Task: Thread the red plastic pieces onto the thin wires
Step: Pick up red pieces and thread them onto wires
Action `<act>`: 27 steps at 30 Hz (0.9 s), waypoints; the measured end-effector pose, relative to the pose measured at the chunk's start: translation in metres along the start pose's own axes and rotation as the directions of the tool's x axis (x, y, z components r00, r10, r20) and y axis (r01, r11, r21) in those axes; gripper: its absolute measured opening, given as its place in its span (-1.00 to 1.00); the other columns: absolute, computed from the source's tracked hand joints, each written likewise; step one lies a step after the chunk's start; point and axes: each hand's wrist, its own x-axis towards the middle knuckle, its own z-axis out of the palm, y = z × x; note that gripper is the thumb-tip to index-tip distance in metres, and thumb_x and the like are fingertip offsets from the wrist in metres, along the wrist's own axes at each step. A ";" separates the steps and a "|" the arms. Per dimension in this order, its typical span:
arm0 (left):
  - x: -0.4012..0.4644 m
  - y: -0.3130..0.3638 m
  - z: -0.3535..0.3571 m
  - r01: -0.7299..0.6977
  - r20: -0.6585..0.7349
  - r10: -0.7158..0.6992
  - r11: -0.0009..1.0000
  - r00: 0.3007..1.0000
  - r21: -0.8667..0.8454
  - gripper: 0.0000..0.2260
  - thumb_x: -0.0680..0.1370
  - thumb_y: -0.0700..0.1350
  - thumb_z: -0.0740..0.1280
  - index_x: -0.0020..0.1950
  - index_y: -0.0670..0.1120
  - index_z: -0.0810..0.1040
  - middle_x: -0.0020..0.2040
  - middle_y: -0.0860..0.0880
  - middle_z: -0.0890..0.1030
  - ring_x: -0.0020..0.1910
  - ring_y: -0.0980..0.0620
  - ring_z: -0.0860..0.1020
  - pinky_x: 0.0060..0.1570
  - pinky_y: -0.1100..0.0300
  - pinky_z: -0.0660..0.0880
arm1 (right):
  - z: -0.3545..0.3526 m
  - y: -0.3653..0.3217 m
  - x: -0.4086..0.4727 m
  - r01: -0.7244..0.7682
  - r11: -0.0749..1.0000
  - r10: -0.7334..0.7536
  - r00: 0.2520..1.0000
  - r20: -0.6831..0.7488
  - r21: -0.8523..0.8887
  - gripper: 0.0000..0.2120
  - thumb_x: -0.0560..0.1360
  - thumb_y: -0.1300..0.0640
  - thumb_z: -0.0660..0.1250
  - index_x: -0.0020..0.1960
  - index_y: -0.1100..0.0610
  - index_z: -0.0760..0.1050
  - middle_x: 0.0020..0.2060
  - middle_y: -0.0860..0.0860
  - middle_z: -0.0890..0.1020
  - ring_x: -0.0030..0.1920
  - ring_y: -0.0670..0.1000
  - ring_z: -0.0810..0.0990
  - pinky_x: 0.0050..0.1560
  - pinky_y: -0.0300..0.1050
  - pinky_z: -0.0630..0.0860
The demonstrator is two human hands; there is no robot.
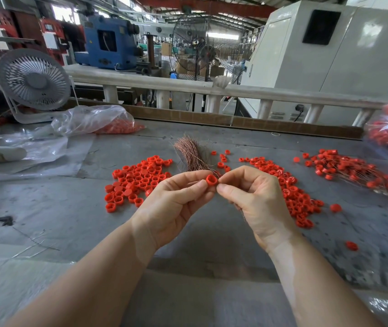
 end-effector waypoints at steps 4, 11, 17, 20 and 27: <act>0.000 0.001 0.001 0.009 -0.021 -0.010 1.000 1.000 -0.011 -0.84 0.32 -0.29 0.31 -0.21 -0.25 0.67 -0.27 -0.13 0.66 -0.32 0.08 0.63 -0.28 0.32 0.58 | 0.000 0.000 0.000 0.001 1.000 -0.001 1.000 -0.005 -0.005 -0.76 0.36 0.41 0.40 -0.34 0.10 0.56 -0.50 -0.09 0.56 -0.48 -0.23 0.44 -0.42 -0.44 0.33; 0.001 0.000 0.001 0.014 -0.032 -0.015 1.000 0.999 -0.016 -0.84 0.32 -0.31 0.31 -0.18 -0.27 0.66 -0.27 -0.14 0.66 -0.33 0.08 0.63 -0.25 0.31 0.59 | -0.001 0.000 0.000 -0.001 1.000 0.001 1.000 -0.006 -0.015 -0.76 0.35 0.41 0.41 -0.34 0.10 0.57 -0.47 -0.07 0.57 -0.43 -0.19 0.47 -0.39 -0.42 0.36; 0.001 0.001 0.000 0.019 -0.033 -0.019 1.000 0.999 -0.015 -0.84 0.31 -0.30 0.32 -0.20 -0.26 0.68 -0.27 -0.13 0.67 -0.32 0.09 0.64 -0.24 0.31 0.59 | 0.000 0.000 0.000 0.006 1.000 -0.006 1.000 -0.008 -0.024 -0.76 0.35 0.41 0.41 -0.34 0.10 0.56 -0.48 -0.08 0.57 -0.45 -0.22 0.46 -0.40 -0.43 0.34; 0.000 0.001 0.000 0.021 -0.033 -0.021 1.000 0.999 -0.012 -0.83 0.32 -0.31 0.31 -0.18 -0.27 0.67 -0.26 -0.14 0.67 -0.31 0.07 0.64 -0.24 0.31 0.59 | 0.000 0.000 0.000 0.009 1.000 -0.010 1.000 -0.009 -0.028 -0.77 0.35 0.41 0.41 -0.33 0.10 0.56 -0.49 -0.09 0.57 -0.46 -0.23 0.46 -0.41 -0.44 0.34; 0.000 0.002 0.001 0.020 -0.029 -0.020 1.000 0.999 -0.006 -0.82 0.29 -0.34 0.31 -0.22 -0.24 0.69 -0.24 -0.15 0.68 -0.27 0.05 0.66 -0.26 0.32 0.59 | 0.000 -0.001 0.000 0.015 0.999 -0.016 1.000 -0.014 -0.029 -0.78 0.35 0.40 0.42 -0.32 0.11 0.57 -0.48 -0.09 0.57 -0.46 -0.23 0.45 -0.41 -0.45 0.34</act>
